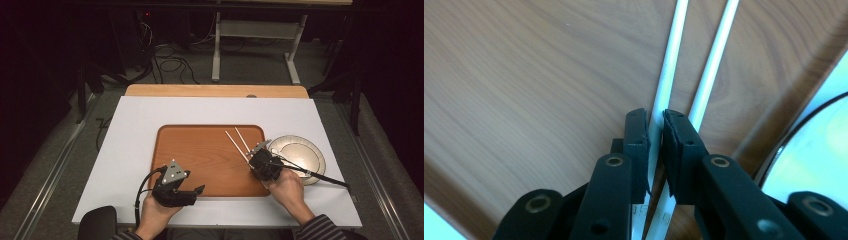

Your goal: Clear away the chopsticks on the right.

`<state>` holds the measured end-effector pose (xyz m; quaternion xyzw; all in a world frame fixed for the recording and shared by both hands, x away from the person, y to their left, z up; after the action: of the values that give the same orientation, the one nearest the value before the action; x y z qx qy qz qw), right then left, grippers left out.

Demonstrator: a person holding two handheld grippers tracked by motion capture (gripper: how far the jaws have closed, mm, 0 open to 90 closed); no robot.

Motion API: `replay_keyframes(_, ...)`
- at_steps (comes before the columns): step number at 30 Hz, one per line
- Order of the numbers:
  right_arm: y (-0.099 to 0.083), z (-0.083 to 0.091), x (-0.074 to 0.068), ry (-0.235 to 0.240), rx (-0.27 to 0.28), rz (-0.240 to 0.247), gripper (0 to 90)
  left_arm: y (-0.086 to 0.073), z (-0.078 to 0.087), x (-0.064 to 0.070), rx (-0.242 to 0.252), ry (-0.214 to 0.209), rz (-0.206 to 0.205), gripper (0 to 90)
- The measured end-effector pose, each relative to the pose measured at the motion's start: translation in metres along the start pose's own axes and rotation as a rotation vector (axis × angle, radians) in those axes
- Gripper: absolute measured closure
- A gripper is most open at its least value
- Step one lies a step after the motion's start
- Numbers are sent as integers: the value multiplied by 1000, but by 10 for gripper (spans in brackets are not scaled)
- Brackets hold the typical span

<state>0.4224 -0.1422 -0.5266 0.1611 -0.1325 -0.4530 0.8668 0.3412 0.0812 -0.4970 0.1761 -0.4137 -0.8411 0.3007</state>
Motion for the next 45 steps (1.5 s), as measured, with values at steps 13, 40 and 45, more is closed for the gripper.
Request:
replay_keyframes(13, 1, -1, 1, -22, 37, -31, 816, 0, 0, 0, 1, -1, -1, 333)
replay_keyframes(40, -1, 50, 4, 118, 221, 6, 665, 0, 0, 0, 2, 2, 1, 333)
replay_keyframes(45, -6, 67, 9, 144, 260, 10, 667, 1, 1, 0, 8, 7, 1, 333)
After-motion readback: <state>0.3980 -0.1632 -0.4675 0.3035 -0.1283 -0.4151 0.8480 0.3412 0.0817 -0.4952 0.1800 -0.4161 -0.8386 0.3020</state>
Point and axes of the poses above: each handheld gripper's, and its own axes: z roughly backward along the jaws, y roughly out of its top, x roughly to its right, the point moved 8 cm from there along -z, roughly forward along the jaws, and after that the axes turned 11 degrees about -z, right-handed, at the moved point
